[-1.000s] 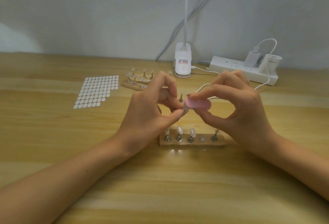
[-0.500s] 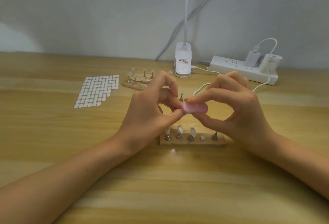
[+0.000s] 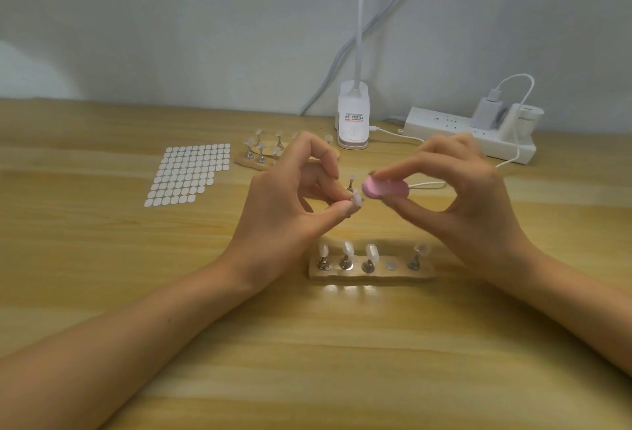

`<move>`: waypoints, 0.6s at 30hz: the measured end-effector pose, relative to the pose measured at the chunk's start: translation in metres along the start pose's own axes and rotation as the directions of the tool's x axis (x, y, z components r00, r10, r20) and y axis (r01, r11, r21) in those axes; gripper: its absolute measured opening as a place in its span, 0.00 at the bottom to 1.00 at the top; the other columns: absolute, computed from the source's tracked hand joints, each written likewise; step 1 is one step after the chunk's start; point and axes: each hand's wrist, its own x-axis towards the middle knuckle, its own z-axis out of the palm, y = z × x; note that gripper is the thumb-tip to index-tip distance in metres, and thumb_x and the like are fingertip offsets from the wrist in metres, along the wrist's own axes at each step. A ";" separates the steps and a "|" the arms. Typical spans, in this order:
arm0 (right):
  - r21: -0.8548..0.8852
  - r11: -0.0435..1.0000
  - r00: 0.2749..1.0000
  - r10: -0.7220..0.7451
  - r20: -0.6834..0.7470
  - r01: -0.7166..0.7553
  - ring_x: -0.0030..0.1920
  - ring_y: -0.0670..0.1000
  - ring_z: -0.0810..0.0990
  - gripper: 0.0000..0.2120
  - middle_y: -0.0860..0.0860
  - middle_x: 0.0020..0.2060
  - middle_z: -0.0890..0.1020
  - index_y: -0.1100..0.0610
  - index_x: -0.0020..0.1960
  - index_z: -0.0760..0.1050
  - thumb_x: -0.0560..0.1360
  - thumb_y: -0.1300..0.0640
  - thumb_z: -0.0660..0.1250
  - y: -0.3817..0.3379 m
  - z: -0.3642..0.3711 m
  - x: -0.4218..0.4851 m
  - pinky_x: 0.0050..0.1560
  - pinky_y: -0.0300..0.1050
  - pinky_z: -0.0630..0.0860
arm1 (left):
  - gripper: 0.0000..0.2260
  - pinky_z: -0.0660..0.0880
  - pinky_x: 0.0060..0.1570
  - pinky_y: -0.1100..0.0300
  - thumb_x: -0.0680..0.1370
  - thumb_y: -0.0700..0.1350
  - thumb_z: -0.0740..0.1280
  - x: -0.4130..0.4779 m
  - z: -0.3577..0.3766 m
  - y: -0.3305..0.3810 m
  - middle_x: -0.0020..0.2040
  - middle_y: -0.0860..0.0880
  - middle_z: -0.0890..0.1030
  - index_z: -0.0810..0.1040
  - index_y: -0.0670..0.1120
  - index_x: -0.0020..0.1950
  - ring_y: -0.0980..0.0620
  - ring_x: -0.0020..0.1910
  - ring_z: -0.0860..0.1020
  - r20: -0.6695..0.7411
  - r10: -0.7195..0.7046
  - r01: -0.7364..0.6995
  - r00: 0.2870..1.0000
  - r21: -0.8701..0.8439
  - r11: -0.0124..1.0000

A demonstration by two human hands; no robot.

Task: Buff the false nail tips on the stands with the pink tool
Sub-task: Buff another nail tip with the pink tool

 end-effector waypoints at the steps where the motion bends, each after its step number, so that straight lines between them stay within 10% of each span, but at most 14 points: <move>1: 0.014 1.000 1.000 0.013 -0.011 -0.013 0.46 0.56 0.74 0.08 0.50 0.42 0.81 0.47 0.52 0.80 0.73 0.50 0.72 0.000 -0.001 0.001 0.48 0.58 0.70 | 0.18 0.72 0.31 0.67 0.72 0.40 0.78 0.000 0.000 0.000 0.38 0.53 0.85 0.69 0.51 0.47 0.57 0.40 0.85 0.001 0.004 -0.004 1.000 0.003 1.000; 18: 0.030 0.997 0.998 -0.066 0.012 0.066 0.47 0.53 0.75 0.07 0.47 0.45 0.82 0.45 0.54 0.78 0.76 0.49 0.70 -0.006 0.001 0.001 0.50 0.55 0.70 | 0.18 0.77 0.35 0.63 0.71 0.42 0.78 0.001 -0.001 0.003 0.40 0.49 0.86 0.70 0.49 0.48 0.53 0.42 0.86 0.052 0.001 0.003 0.999 -0.068 0.998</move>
